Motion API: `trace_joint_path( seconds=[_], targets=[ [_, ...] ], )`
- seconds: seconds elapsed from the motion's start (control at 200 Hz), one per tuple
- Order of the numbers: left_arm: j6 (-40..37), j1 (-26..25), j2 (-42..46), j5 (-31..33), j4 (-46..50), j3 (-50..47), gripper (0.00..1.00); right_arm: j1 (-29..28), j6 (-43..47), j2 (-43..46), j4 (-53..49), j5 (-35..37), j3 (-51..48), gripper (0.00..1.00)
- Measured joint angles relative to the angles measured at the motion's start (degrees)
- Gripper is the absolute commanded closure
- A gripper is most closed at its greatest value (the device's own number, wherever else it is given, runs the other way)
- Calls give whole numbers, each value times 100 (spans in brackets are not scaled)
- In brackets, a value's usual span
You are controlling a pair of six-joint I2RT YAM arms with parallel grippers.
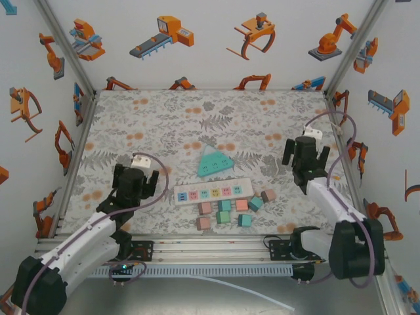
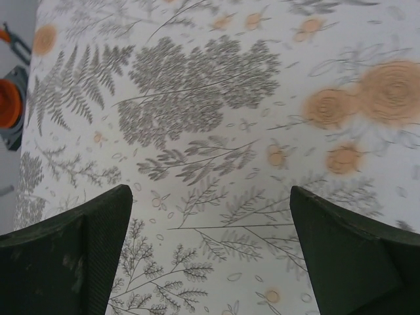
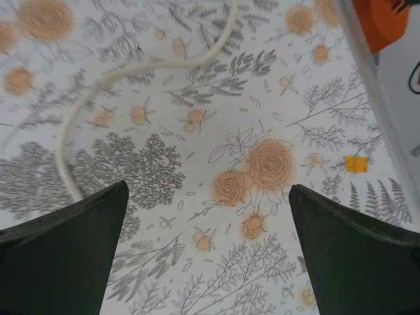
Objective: Pull the plug off the socket
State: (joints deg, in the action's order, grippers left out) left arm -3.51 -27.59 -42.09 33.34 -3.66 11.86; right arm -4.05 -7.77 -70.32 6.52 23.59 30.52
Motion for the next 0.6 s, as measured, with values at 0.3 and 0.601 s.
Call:
trace_joint_path(
  seconds=[0.3,0.601],
  targets=[
    [39,1113,-955,-267,-1622,-168,3,393,310,-1593,2800,-1073,-560,1],
    [356,2273,-3692,-1591,-3381,778,3,549,310,-1779,4041,-1545,-957,1]
  ],
)
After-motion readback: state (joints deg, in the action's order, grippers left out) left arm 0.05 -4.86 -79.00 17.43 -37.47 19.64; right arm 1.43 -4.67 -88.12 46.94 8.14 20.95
